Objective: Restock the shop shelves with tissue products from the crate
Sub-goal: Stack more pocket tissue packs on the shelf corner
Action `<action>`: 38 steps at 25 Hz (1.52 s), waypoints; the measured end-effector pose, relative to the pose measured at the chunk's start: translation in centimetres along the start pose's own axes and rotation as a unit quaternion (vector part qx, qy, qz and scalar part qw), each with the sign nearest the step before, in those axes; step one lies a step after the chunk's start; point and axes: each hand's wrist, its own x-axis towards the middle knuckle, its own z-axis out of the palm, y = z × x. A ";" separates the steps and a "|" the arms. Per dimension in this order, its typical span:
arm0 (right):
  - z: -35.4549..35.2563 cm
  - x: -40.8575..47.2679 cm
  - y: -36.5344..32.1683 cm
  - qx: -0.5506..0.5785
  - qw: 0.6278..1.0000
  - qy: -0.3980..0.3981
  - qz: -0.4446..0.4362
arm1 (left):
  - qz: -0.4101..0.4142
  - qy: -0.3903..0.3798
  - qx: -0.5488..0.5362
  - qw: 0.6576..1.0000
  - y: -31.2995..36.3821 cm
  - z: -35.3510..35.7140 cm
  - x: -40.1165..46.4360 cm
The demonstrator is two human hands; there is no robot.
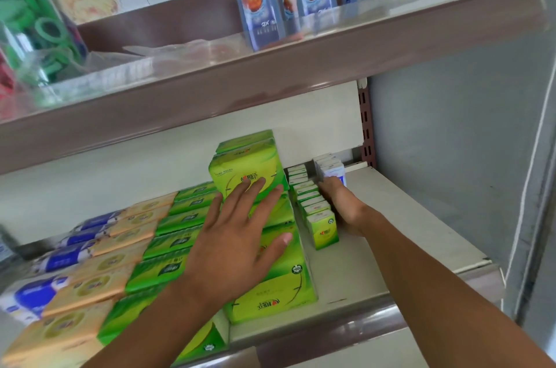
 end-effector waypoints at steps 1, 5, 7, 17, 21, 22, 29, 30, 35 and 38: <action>0.0 0.0 -0.1 0.007 1.000 -0.005 -0.003 | 0.003 -0.011 0.011 1.000 0.2 0.1 -0.1; 0.2 0.1 0.1 0.044 0.999 -0.025 -0.003 | -0.012 -0.030 0.013 0.999 1.0 0.3 0.1; 0.4 0.1 0.2 0.065 0.997 -0.031 0.010 | -0.021 -0.031 0.013 0.999 1.2 0.0 0.3; 1.1 -0.3 0.5 0.118 0.992 -0.037 0.026 | -0.039 -0.038 -0.006 0.998 1.5 -0.8 0.2; 1.6 -0.6 0.5 0.108 0.994 -0.025 0.025 | -0.042 -0.036 -0.002 0.998 1.7 -1.2 0.2; 1.7 -0.7 0.4 0.107 0.994 -0.026 0.028 | -0.041 -0.034 -0.005 0.999 1.8 -1.3 0.3; 1.4 -1.7 -0.5 0.073 0.996 -0.038 0.021 | -0.039 -0.041 -0.001 0.998 1.9 -1.5 0.3; 1.4 -2.5 -1.1 0.065 0.997 -0.033 0.019 | -0.040 -0.042 -0.003 0.998 1.8 -1.6 0.2; 1.7 -9.0 -4.1 -0.171 0.976 0.109 -0.080 | -0.038 -0.035 -0.019 0.998 1.9 -1.9 -0.6; 1.2 -14.6 -4.3 -0.220 0.940 0.162 -0.204 | -0.043 -0.029 -0.040 0.998 2.9 -2.2 -1.4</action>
